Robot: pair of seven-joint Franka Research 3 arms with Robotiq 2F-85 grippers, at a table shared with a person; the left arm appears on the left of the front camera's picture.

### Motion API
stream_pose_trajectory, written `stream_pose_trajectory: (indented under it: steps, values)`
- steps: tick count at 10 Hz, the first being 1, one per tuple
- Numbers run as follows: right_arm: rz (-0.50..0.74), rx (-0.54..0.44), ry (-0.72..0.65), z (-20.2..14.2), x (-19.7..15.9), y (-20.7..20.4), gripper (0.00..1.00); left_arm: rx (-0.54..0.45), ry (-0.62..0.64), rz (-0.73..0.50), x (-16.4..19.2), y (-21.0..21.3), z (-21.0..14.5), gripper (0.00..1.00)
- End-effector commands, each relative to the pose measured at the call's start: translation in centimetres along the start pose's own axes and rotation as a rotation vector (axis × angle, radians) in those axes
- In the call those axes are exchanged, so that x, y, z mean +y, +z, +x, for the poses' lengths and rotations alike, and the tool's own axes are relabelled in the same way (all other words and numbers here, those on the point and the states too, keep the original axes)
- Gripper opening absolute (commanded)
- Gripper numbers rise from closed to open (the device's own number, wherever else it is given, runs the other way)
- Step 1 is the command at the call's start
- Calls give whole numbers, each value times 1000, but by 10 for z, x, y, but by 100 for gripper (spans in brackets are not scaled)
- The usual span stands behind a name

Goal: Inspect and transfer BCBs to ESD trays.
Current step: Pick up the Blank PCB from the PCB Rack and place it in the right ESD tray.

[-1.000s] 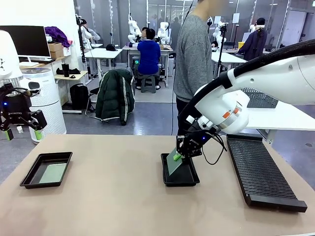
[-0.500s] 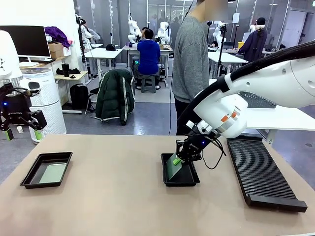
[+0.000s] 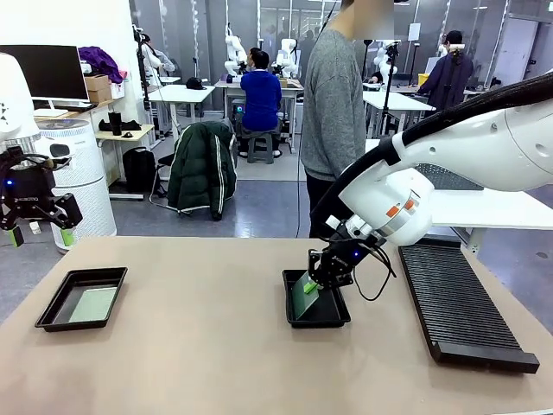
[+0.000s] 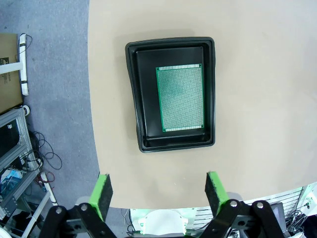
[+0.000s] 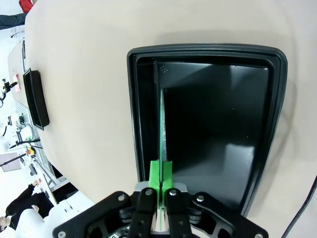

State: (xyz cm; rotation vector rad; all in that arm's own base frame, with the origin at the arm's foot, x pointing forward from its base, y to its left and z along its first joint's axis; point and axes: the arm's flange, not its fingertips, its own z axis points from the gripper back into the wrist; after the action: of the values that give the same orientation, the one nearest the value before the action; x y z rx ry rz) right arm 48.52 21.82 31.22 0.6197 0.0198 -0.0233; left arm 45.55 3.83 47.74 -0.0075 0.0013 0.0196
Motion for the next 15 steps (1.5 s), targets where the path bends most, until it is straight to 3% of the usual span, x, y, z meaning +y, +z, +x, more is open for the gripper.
stream_pose_trajectory:
  steps: [1, 2, 3, 4, 5, 6, 7, 8, 9, 10, 12, 15]
  values:
    - [-3, -23, 17, 2, 0, -4, 3, -10, -4, 0, 0, -1, 0, 100]
    - [-8, -22, 16, 2, 1, -4, 19, -10, -4, 0, 0, -1, 0, 100]
    - [-16, -20, 13, 1, 2, -3, 22, -10, -4, 0, 0, -1, 0, 100]
    - [-26, -17, 9, 1, 3, -2, 38, -10, -4, 0, 0, -1, 0, 100]
    - [-39, -9, 8, 1, 4, -1, 41, -10, -4, 0, 0, -1, 0, 100]
    - [-53, -1, 12, 2, 6, 1, 57, -10, -4, 0, 0, -1, 0, 100]
    - [-71, 6, 20, 3, 8, 3, 60, -10, -4, 0, 0, -1, 0, 100]
    - [-91, 14, 25, 4, 12, 5, 76, -10, -4, 0, 0, -1, 0, 100]
    - [-106, 19, 31, 5, 17, 7, 79, -10, -4, 0, 0, -1, 0, 100]
    - [-133, 24, 37, 6, 24, 11, 95, -10, -4, 0, 0, -1, 0, 100]
    - [-192, 31, 36, 5, 40, 24, 100, -10, -4, 0, 0, -1, 0, 100]
    - [-280, 59, 32, 4, 62, 46, 100, -10, -4, 0, 0, -1, 0, 100]
